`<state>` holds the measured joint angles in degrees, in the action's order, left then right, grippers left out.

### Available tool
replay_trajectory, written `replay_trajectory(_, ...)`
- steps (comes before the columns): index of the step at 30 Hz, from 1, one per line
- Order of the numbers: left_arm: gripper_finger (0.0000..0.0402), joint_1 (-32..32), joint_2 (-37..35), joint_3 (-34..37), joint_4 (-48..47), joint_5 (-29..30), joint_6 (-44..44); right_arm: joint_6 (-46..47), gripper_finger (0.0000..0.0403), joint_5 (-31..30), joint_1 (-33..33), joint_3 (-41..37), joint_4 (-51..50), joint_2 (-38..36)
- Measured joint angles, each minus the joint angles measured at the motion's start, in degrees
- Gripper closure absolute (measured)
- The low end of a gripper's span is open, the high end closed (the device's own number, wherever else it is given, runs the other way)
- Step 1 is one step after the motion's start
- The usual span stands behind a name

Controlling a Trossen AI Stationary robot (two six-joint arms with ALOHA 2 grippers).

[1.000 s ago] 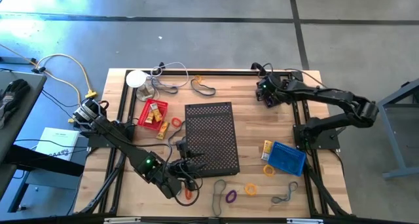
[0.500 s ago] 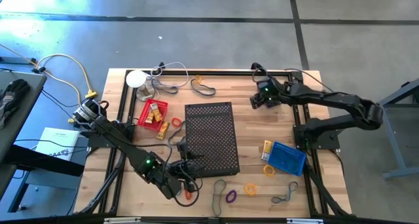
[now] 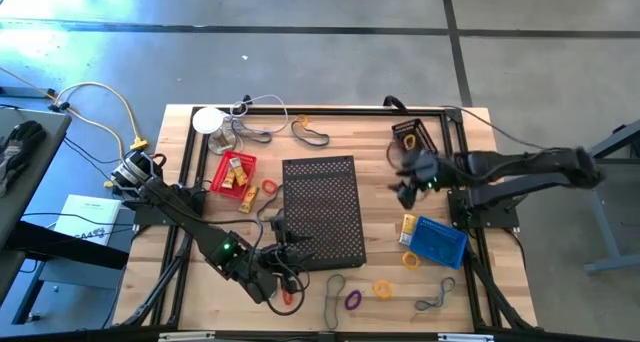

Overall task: Pick & Place Office Desk Supplies
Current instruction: Put the blue rubber band into the blue bin

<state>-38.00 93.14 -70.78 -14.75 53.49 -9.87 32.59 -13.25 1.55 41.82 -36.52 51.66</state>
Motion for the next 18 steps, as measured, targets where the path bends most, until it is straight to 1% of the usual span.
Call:
replay_trajectory(4,0.0223,0.00,0.00,0.00,-0.25,0.00,0.00,-0.37,0.0168,-1.56,11.12,0.00,1.40,1.16)
replay_trajectory(7,0.0223,0.00,0.00,0.00,-1.14,0.00,-0.14,-1.16,0.0168,-2.56,19.62,0.00,4.50,3.12)
replay_trajectory(9,0.0223,0.00,0.00,0.00,-1.51,0.01,-0.48,0.11,0.0168,-3.17,24.25,0.00,6.72,4.36)
replay_trajectory(11,0.0223,0.00,0.00,0.00,-1.61,0.00,-0.50,2.09,0.0168,-3.44,28.24,0.02,9.17,5.58)
replay_trajectory(14,0.0223,0.00,0.00,0.00,-1.61,0.01,-0.52,5.11,0.0168,-4.87,33.26,2.25,9.21,8.42)
replay_trajectory(18,0.0223,0.00,0.00,0.00,-1.59,0.02,-0.82,7.88,0.0168,-8.21,38.38,8.31,4.85,13.71)
